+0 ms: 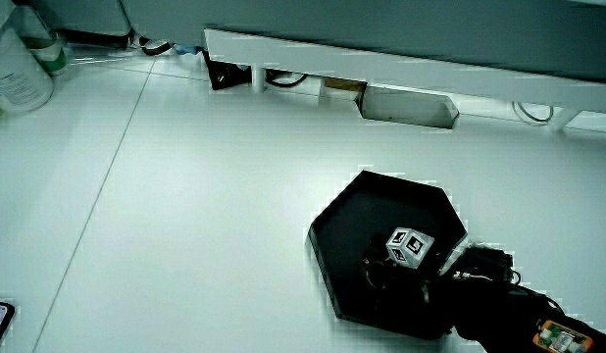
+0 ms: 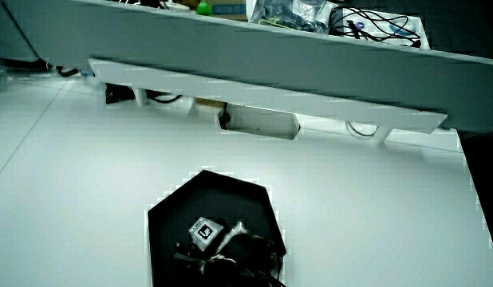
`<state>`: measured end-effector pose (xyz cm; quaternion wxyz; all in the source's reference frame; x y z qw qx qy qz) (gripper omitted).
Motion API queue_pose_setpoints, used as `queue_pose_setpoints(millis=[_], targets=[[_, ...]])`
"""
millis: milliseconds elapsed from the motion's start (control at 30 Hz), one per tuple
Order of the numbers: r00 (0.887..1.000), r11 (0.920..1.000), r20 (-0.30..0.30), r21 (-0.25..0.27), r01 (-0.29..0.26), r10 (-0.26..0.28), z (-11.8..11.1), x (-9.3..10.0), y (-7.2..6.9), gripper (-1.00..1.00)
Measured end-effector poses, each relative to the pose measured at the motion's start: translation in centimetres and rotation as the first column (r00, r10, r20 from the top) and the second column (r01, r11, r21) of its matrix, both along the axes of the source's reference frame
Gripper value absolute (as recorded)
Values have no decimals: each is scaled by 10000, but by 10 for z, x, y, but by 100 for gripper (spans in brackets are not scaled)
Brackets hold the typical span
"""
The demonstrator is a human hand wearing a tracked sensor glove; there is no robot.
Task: Pick black tape from plate
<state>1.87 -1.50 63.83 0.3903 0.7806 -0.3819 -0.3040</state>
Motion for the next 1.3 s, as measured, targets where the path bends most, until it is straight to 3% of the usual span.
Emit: queue_pose_setpoints(millis=[200,400,667,700,900,1000,1200,1300], targets=[[9991,9960,325,855,243,-272,-2,-2,3,100],[9961,9834,633,1745,502,-621,-6,-4,6,100],[9948,9778,827,2057,411,-592,-2,0,8,100],[9953,9744,794,2219,360,-549,-6,2,8,100],[9918,9731,1228,2304,57,-349,-16,5,4,100],[9899,9655,1403,2597,-158,-215,-25,10,1,100],[9625,9517,2714,2947,-856,25,-62,27,-2,100],[9502,9386,3116,3274,-1088,14,-73,37,-4,100]])
